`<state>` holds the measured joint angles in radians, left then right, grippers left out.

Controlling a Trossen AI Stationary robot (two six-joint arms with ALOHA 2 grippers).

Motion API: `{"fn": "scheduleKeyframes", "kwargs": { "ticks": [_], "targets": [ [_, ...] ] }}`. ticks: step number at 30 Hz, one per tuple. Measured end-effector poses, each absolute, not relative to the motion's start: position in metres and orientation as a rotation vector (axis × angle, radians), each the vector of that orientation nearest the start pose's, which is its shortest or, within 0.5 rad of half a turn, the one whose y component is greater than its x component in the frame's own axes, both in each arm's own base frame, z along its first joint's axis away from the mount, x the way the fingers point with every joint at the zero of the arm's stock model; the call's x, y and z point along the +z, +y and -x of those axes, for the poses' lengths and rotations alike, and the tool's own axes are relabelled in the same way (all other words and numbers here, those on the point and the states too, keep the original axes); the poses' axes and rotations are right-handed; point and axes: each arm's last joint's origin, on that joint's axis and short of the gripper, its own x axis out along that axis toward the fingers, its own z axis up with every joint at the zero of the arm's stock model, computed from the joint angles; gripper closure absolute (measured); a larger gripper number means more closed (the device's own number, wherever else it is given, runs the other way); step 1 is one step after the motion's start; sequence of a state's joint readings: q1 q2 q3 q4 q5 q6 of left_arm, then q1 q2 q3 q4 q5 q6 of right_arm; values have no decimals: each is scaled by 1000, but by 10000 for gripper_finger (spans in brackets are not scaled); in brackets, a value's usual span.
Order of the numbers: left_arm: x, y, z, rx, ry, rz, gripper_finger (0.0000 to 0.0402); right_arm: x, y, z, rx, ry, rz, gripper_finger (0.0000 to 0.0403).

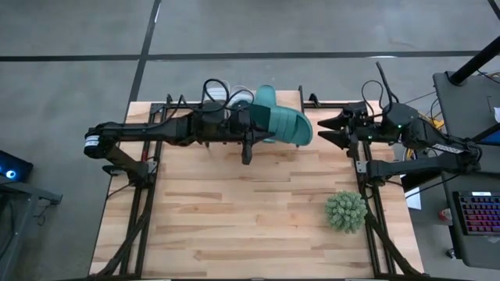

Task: Pick and place slides into the shelf
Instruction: Put the green slide on the shelf

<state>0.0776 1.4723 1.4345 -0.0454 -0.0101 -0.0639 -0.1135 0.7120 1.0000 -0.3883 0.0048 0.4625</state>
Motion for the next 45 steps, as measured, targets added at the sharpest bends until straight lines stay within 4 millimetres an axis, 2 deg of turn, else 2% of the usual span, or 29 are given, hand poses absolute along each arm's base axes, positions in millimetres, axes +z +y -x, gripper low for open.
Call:
{"fn": "scheduleKeyframes", "kwargs": {
  "ticks": [9,20,25,33,38,45],
  "targets": [
    [411,28,-336,148,54,43,401,397,-17,-139,-164,27,-436,165],
    [411,30,-336,205,52,42,401,407,-17,-138,-157,-52,-260,168],
    [411,32,-336,276,49,38,401,416,-14,-137,-32,-104,-267,167],
    [414,33,-339,298,0,33,401,410,-9,-153,152,-29,-278,170],
    [411,33,-342,299,2,3,401,407,-10,-158,108,-19,-274,172],
    [410,34,-343,306,9,-2,401,419,-13,-139,-57,-92,-212,173]
  ]
}}
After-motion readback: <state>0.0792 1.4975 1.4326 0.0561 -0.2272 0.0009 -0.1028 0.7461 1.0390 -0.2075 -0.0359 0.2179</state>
